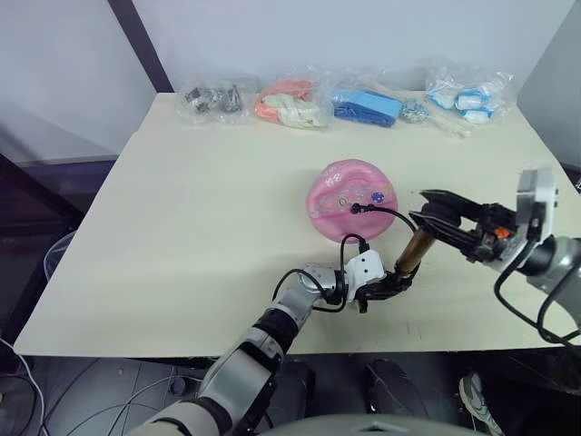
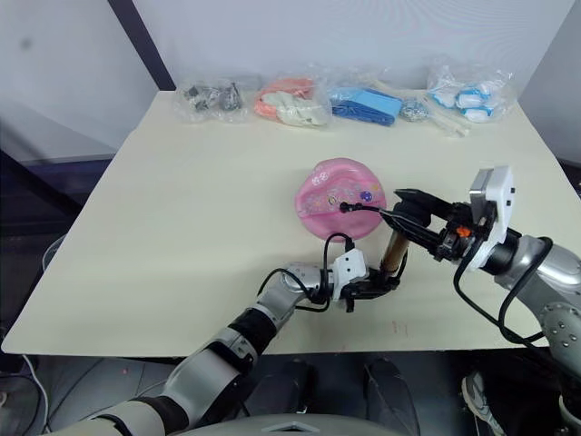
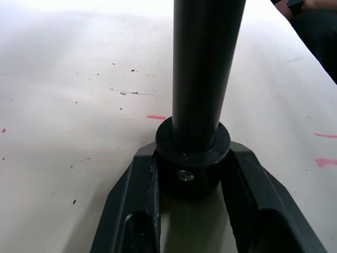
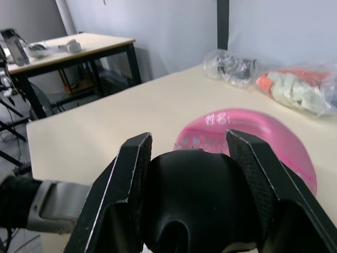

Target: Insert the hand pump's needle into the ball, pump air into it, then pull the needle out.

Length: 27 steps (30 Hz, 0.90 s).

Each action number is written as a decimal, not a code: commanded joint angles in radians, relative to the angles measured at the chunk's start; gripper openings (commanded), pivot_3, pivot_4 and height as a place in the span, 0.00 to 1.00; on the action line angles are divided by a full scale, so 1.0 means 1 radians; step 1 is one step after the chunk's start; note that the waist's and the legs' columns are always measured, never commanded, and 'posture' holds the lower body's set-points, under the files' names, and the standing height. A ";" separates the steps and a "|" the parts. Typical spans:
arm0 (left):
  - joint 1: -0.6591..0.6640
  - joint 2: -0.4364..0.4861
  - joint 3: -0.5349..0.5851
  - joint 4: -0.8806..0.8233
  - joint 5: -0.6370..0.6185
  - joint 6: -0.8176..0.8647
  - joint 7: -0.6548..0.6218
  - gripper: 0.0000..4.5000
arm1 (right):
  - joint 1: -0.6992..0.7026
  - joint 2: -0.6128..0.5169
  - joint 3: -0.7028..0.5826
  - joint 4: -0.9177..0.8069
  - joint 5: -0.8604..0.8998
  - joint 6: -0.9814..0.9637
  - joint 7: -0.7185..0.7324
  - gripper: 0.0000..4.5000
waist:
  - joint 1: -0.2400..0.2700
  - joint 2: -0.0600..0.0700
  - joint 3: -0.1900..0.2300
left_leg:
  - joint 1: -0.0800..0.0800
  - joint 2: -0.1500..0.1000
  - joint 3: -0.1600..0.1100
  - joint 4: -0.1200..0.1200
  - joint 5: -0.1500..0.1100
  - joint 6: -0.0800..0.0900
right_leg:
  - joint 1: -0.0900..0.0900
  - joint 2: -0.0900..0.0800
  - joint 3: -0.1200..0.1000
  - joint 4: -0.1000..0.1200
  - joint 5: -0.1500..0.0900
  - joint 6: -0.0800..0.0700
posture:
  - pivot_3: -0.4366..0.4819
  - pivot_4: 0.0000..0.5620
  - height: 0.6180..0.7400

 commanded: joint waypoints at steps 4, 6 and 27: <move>0.014 0.008 -0.011 0.034 0.007 0.046 -0.073 0.24 | -0.076 -0.105 -0.180 -0.022 0.241 0.075 -0.057 0.39 | 0.000 0.000 0.000 | 0.000 0.000 0.000 0.000 0.000 0.001 | 0.000 0.000 0.000 0.000 0.000 0.000 | 0.48 0.27 1.00; 0.014 0.009 -0.015 0.030 0.003 0.052 -0.111 0.24 | -0.091 -0.148 -0.228 -0.007 0.321 0.104 -0.078 0.39 | 0.001 0.000 0.000 | -0.001 0.000 -0.001 0.000 0.000 0.001 | 0.000 0.000 0.000 -0.001 0.000 0.000 | 0.48 0.27 1.00; 0.015 -0.002 -0.038 0.077 0.051 0.032 -0.101 0.24 | -0.096 -0.245 -0.241 0.003 0.491 0.199 -0.137 0.39 | 0.002 0.000 0.001 | -0.003 0.000 -0.001 0.000 -0.001 0.002 | -0.001 -0.001 -0.001 -0.001 0.000 0.000 | 0.48 0.27 1.00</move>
